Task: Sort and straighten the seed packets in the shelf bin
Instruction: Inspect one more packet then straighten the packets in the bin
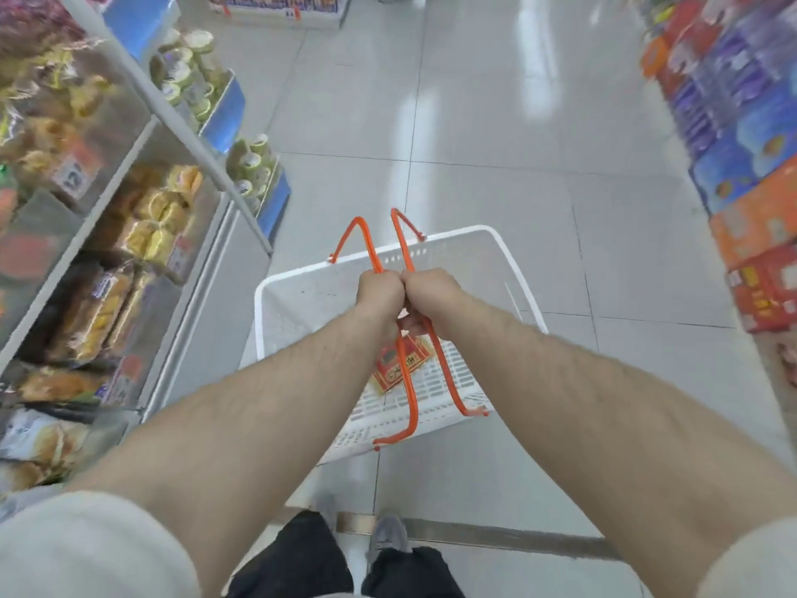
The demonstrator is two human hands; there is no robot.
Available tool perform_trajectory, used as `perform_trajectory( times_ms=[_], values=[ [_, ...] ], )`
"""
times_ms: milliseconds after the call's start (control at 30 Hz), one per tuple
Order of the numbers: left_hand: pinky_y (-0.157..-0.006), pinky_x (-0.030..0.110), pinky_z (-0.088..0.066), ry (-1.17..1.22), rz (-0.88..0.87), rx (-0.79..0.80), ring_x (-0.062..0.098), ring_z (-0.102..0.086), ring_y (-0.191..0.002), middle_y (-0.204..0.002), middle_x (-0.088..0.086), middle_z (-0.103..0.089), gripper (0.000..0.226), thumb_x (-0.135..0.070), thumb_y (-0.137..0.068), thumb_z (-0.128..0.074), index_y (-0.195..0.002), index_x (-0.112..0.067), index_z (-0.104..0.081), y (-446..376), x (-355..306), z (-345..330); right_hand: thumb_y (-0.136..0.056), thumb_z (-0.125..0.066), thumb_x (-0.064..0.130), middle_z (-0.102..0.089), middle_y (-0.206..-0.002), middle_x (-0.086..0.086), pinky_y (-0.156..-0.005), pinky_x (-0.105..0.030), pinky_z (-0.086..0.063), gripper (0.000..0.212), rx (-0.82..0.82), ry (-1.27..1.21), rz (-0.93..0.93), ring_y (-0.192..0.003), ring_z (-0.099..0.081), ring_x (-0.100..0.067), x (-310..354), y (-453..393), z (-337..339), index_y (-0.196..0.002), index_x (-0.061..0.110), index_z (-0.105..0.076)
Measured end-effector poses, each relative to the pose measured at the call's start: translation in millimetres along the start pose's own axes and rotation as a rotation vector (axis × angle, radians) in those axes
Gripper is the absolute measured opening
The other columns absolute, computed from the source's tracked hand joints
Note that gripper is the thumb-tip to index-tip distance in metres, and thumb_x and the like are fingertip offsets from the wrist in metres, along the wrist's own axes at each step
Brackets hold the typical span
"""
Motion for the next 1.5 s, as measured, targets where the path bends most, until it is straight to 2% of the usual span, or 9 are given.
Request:
perform_trajectory(
  times_ms=[233,633,800,1000,1133,1233,1300,1367,1500],
  values=[
    [-0.043,0.025,-0.041,-0.104,-0.008,0.193,0.027,-0.058,-0.07,-0.113,0.024,-0.067,0.045,0.002,-0.086,-0.035,-0.127,-0.003,-0.051,-20.7,-35.2,-137.5,-0.095,-0.047,0.019,-0.058,-0.039,0.001,-0.049,-0.027,-0.046,0.025,-0.2,-0.107,-0.044,-0.048,-0.058,-0.022,11.5,-38.9,124.5,-0.083,0.004,-0.063],
    [-0.052,0.032,-0.047,-0.361,0.016,0.522,0.029,-0.064,-0.08,-0.112,0.026,-0.067,0.043,0.003,-0.084,-0.035,-0.123,0.0,-0.052,-57.0,-79.0,-384.0,-0.098,-0.046,0.025,-0.054,-0.038,0.0,-0.046,-0.027,-0.046,0.031,-0.464,-0.365,-0.179,-0.043,-0.06,-0.023,18.5,-115.7,339.7,-0.09,0.001,-0.064],
    [-0.052,0.034,-0.043,-0.509,-0.002,0.628,0.027,-0.055,-0.062,-0.085,0.022,-0.06,0.043,0.005,-0.084,-0.034,-0.122,0.001,-0.052,-44.3,-87.8,-510.4,-0.097,-0.049,0.029,-0.06,-0.045,-0.004,-0.057,-0.035,-0.057,0.034,-0.579,-0.419,-0.214,-0.053,-0.066,-0.027,-0.2,-138.8,458.7,-0.085,0.002,-0.066],
    [-0.067,0.038,-0.051,-0.607,-0.053,0.671,0.031,-0.06,-0.08,-0.103,0.022,-0.066,0.039,0.004,-0.09,-0.033,-0.121,-0.001,-0.055,-37.3,-75.3,-668.6,-0.091,-0.049,0.03,-0.075,-0.076,-0.009,-0.078,-0.034,-0.058,0.031,-0.634,-0.443,-0.243,-0.078,-0.072,-0.024,-36.5,-183.1,605.8,-0.095,0.009,-0.072],
    [-0.071,0.043,-0.058,-0.706,-0.075,0.682,0.027,-0.06,-0.07,-0.099,0.02,-0.064,0.035,0.001,-0.096,-0.036,-0.125,0.0,-0.055,-18.5,-70.6,-778.5,-0.091,-0.047,0.023,-0.074,-0.068,-0.009,-0.061,-0.028,-0.05,0.03,-0.628,-0.51,-0.245,-0.068,-0.073,-0.022,-58.8,-191.4,706.5,-0.098,0.007,-0.071],
    [-0.079,0.051,-0.06,-0.767,-0.13,0.721,0.038,-0.066,-0.085,-0.109,0.026,-0.066,0.026,0.003,-0.093,-0.035,-0.107,-0.003,-0.056,1.9,-70.3,-859.5,-0.096,-0.047,0.023,-0.068,-0.053,-0.008,-0.043,-0.024,-0.033,0.027,-0.647,-0.539,-0.244,-0.042,-0.062,-0.015,-73.7,-192.9,782.0,-0.086,0.007,-0.066],
    [-0.082,0.056,-0.059,-0.8,-0.151,0.755,0.044,-0.067,-0.098,-0.114,0.028,-0.065,0.026,0.003,-0.093,-0.036,-0.105,-0.004,-0.058,12.2,-67.2,-908.9,-0.095,-0.046,0.023,-0.071,-0.062,-0.013,-0.043,-0.025,-0.03,0.028,-0.67,-0.538,-0.259,-0.052,-0.067,-0.023,-81.6,-196.4,828.7,-0.084,0.007,-0.066],
    [-0.082,0.055,-0.059,-0.818,-0.152,0.8,0.042,-0.067,-0.096,-0.113,0.027,-0.065,0.031,0.003,-0.094,-0.037,-0.116,0.001,-0.058,19.5,-60.2,-958.5,-0.093,-0.045,0.023,-0.074,-0.077,-0.019,-0.045,-0.027,-0.031,0.03,-0.697,-0.534,-0.303,-0.06,-0.064,-0.029,-94.9,-202.7,875.0,-0.094,0.005,-0.069],
    [-0.074,0.048,-0.058,-0.904,-0.165,0.909,0.037,-0.063,-0.084,-0.103,0.023,-0.065,0.031,0.0,-0.095,-0.037,-0.119,0.0,-0.058,39.2,-41.1,-1051.2,-0.094,-0.044,0.024,-0.075,-0.081,-0.021,-0.043,-0.025,-0.031,0.034,-0.782,-0.577,-0.391,-0.045,-0.047,-0.023,-126.3,-203.5,960.1,-0.097,0.002,-0.069]
  ],
)
Point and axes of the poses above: each hand's wrist, its own y-axis away from the middle knuckle, its own z-axis out of the back of the hand, x = y × z, the point moved 5 cm from there along -y, towards the middle knuckle
